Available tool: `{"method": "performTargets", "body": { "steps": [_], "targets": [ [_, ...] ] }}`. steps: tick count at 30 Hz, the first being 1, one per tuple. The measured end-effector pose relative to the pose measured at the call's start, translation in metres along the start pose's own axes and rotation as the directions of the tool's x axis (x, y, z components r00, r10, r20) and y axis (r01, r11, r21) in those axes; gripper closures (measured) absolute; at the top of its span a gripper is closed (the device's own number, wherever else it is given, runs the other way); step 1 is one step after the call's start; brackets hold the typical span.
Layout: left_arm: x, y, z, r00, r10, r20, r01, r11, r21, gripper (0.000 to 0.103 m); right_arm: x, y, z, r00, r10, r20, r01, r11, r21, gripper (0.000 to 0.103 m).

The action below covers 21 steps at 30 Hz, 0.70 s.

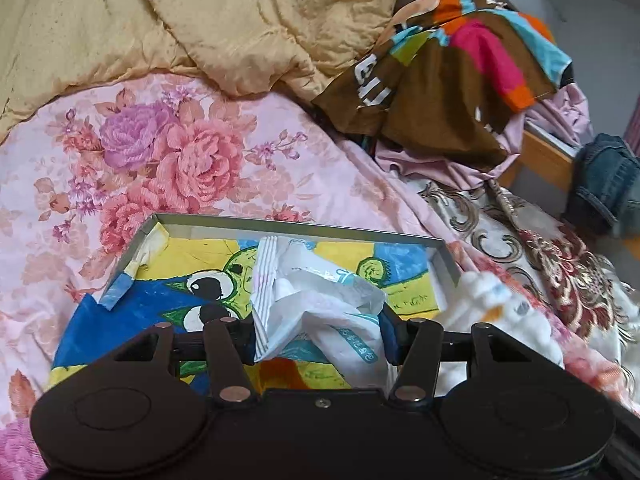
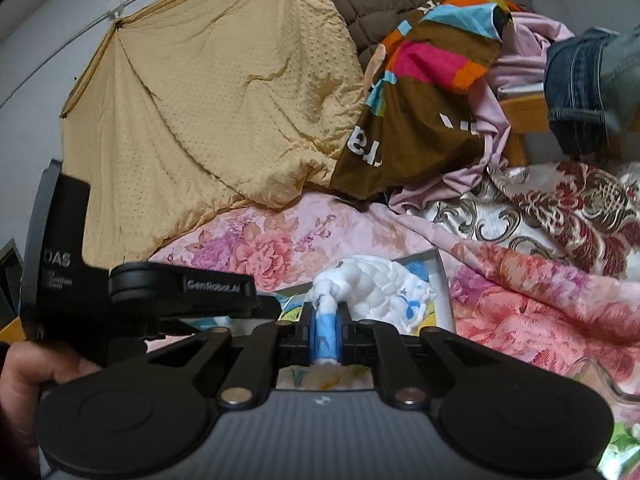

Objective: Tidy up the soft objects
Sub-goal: 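Lower the wipes packet into the tray with the left tool while the right tool lowers the white cloth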

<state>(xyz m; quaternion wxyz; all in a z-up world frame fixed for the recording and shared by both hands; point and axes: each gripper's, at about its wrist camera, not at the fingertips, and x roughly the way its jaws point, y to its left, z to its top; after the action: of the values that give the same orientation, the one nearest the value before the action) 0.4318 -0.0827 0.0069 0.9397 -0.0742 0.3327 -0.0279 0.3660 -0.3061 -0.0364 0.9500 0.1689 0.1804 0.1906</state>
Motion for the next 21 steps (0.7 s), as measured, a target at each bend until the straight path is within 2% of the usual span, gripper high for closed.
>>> {"method": "performTargets", "body": {
  "steps": [7,16,21],
  "targets": [
    [0.021,-0.010,-0.001,0.999,0.030,-0.029,-0.029,0.999,0.036,0.047,0.012,-0.006,-0.009,1.000,0.000,-0.026,0.001,1.000,0.024,0.092],
    [0.043,-0.005,-0.003,0.992,0.047,-0.116,-0.047,0.999,0.002,0.047,0.023,-0.011,-0.011,0.997,-0.017,-0.079,0.022,0.998,0.062,0.091],
    [0.048,-0.007,-0.006,0.989,0.056,-0.140,-0.052,0.998,0.028,0.046,0.035,-0.012,-0.014,0.989,-0.048,-0.141,0.055,0.997,0.047,0.086]
  ]
}}
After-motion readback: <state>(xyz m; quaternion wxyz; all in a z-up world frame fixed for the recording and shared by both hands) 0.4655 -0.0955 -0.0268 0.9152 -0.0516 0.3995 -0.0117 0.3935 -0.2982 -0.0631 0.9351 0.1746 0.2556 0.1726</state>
